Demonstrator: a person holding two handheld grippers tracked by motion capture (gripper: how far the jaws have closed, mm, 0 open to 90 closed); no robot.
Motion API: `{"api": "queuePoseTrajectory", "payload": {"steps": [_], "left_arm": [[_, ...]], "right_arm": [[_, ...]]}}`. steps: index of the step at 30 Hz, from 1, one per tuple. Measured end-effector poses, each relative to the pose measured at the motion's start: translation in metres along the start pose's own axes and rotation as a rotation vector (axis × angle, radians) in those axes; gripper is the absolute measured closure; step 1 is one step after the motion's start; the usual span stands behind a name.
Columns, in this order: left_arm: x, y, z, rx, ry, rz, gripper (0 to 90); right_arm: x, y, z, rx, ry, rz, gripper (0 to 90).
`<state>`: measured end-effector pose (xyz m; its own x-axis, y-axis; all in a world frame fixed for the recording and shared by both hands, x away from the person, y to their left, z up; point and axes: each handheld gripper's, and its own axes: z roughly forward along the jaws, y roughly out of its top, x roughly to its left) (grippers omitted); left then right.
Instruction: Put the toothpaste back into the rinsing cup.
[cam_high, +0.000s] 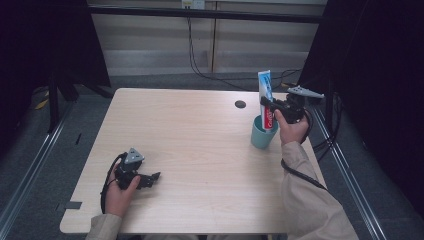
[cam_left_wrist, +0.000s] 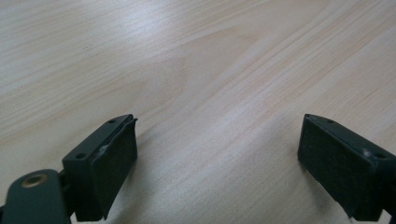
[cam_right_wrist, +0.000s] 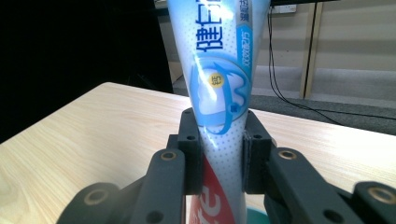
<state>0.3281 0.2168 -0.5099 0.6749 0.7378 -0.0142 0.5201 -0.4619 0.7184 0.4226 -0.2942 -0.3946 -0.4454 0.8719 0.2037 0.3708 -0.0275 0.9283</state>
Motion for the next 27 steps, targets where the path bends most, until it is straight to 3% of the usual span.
{"api": "queuePoseTrajectory", "payload": {"steps": [27], "left_arm": [[0.000, 0.000, 0.000, 0.000, 0.000, 0.000, 11.6]], "right_arm": [[-0.002, -0.021, -0.003, 0.026, -0.028, -0.006, 73.5]]}}
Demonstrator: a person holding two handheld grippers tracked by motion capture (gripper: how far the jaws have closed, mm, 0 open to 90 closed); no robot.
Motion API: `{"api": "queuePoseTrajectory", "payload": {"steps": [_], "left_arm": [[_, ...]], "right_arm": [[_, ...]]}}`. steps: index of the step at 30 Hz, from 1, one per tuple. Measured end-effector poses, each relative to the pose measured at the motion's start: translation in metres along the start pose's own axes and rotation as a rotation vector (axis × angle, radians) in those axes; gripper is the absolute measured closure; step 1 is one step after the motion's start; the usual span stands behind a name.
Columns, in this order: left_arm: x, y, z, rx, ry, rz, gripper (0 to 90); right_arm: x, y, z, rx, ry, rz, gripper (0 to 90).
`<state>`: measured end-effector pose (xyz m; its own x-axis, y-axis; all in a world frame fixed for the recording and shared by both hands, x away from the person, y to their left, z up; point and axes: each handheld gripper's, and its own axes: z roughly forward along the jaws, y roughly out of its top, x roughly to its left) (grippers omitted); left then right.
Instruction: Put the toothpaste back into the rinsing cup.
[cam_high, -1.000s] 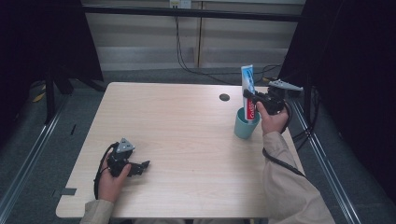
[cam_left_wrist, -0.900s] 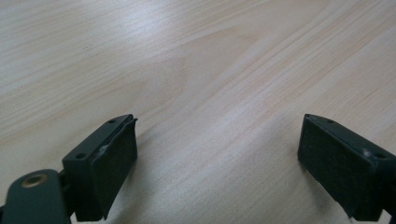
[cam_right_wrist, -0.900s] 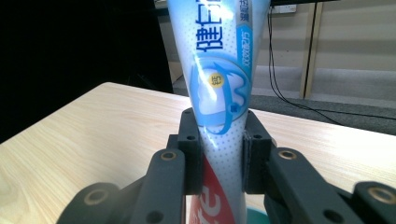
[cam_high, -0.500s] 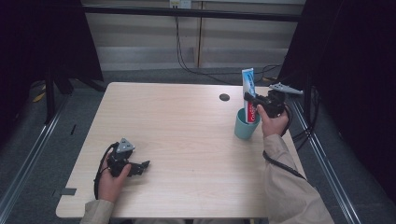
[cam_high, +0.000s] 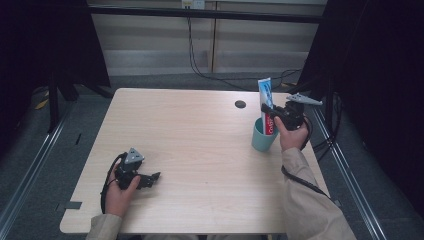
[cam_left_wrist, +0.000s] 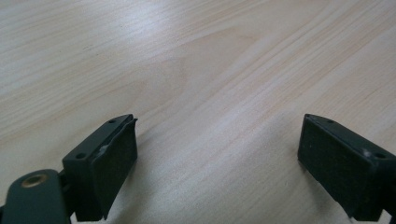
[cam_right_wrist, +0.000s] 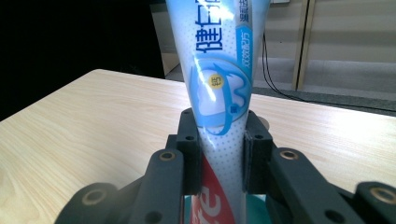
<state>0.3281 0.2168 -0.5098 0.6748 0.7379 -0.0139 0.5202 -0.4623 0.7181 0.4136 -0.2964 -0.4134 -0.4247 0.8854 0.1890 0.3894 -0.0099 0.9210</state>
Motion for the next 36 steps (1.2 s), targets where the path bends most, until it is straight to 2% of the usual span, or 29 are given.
{"api": "queuePoseTrajectory", "payload": {"steps": [17, 29, 36], "left_arm": [[0.000, 0.000, 0.000, 0.000, 0.000, 0.000, 11.6], [0.000, 0.000, 0.000, 0.002, -0.001, 0.002, 11.7], [0.000, 0.000, 0.000, 0.000, 0.000, 0.000, 11.6]], "right_arm": [[0.003, -0.007, -0.001, 0.017, -0.002, -0.019, 72.8], [0.004, -0.016, -0.003, 0.052, -0.023, -0.030, 72.2], [0.003, -0.023, -0.007, 0.054, -0.031, -0.032, 71.6]]}}
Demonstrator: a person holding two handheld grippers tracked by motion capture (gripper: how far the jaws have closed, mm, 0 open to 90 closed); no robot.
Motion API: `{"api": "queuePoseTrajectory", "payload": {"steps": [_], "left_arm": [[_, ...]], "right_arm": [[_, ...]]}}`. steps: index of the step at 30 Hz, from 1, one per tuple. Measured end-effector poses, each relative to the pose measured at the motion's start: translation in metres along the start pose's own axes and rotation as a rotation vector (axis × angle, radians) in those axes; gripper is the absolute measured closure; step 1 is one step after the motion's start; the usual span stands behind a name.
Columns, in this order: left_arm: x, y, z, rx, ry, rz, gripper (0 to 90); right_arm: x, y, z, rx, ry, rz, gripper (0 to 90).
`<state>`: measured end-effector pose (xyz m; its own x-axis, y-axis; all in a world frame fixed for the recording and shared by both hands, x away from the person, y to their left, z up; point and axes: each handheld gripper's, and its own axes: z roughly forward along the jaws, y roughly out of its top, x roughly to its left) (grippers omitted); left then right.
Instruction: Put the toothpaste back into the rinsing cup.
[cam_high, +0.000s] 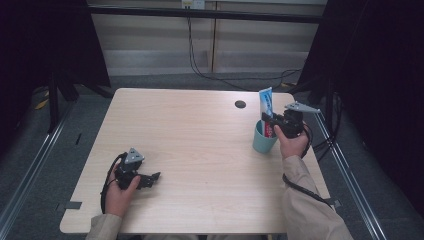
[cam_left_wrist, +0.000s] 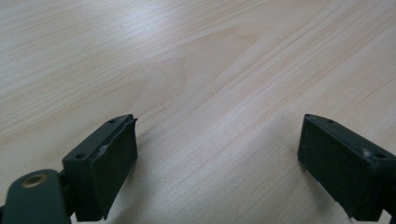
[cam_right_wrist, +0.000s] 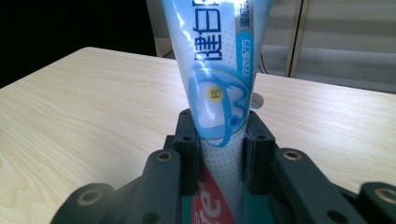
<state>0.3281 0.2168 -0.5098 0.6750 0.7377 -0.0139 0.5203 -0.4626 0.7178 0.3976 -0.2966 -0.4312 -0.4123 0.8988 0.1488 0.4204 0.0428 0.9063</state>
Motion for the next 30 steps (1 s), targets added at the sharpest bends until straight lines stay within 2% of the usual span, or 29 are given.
{"api": "queuePoseTrajectory", "payload": {"steps": [7, 9, 22, 30], "left_arm": [[0.0000, 0.0000, 0.0000, 0.000, 0.000, 0.000, 11.7], [0.0000, 0.0000, 0.0000, -0.001, 0.000, 0.000, 11.6], [-0.0001, 0.0000, 0.0000, 0.000, 0.000, 0.000, 11.6], [0.0000, 0.0000, 0.0000, 0.000, 0.000, 0.000, 11.7]], "right_arm": [[0.0003, -0.0056, -0.0018, 0.017, -0.006, -0.011, 70.2], [0.0000, -0.0067, -0.0032, 0.015, -0.007, 0.008, 68.7], [0.0022, -0.0039, -0.0040, 0.045, -0.021, -0.026, 67.2], [0.0010, -0.0034, -0.0054, 0.057, -0.033, -0.028, 64.5]]}}
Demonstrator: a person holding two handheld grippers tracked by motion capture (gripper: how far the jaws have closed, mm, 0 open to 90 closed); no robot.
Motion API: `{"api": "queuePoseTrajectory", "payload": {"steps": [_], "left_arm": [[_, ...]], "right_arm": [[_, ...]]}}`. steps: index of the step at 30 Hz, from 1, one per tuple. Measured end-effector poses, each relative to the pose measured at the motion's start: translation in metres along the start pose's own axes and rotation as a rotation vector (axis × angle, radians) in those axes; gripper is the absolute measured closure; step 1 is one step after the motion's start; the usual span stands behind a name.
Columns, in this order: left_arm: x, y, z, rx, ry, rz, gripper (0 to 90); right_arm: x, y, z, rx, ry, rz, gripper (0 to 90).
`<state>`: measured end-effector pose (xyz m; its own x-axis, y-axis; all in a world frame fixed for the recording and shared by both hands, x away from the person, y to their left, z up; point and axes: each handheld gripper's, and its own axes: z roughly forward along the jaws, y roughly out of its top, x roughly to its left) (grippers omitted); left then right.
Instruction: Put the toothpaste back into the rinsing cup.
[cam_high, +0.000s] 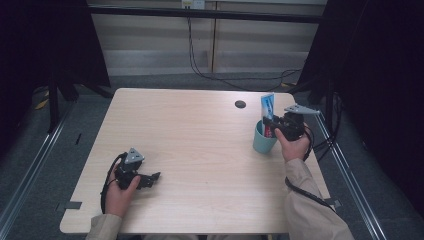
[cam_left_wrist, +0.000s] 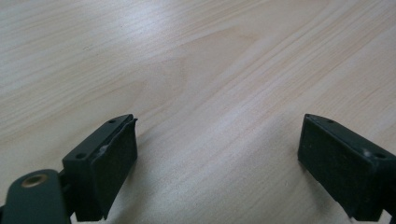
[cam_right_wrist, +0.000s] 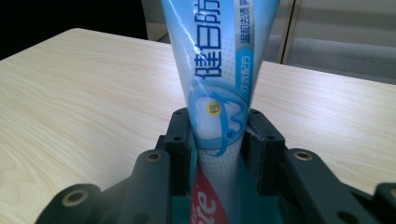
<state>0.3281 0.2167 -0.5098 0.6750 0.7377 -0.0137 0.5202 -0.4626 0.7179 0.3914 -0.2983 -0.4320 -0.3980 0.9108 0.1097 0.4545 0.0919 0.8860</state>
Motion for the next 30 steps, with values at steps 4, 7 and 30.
{"api": "queuePoseTrajectory", "payload": {"steps": [4, 7, 30], "left_arm": [[0.0000, 0.0000, 0.0000, 0.000, 0.000, -0.001, 11.6], [0.0000, 0.0000, 0.0000, 0.000, 0.000, 0.000, 11.6], [0.0000, 0.0000, 0.0000, 0.000, 0.000, 0.000, 11.6]], "right_arm": [[-0.0009, 0.0011, -0.0011, 0.003, -0.004, -0.003, 63.8], [-0.0008, 0.0016, -0.0012, 0.006, -0.007, -0.005, 62.5], [-0.0003, 0.0052, -0.0027, 0.064, -0.011, -0.007, 35.1]]}}
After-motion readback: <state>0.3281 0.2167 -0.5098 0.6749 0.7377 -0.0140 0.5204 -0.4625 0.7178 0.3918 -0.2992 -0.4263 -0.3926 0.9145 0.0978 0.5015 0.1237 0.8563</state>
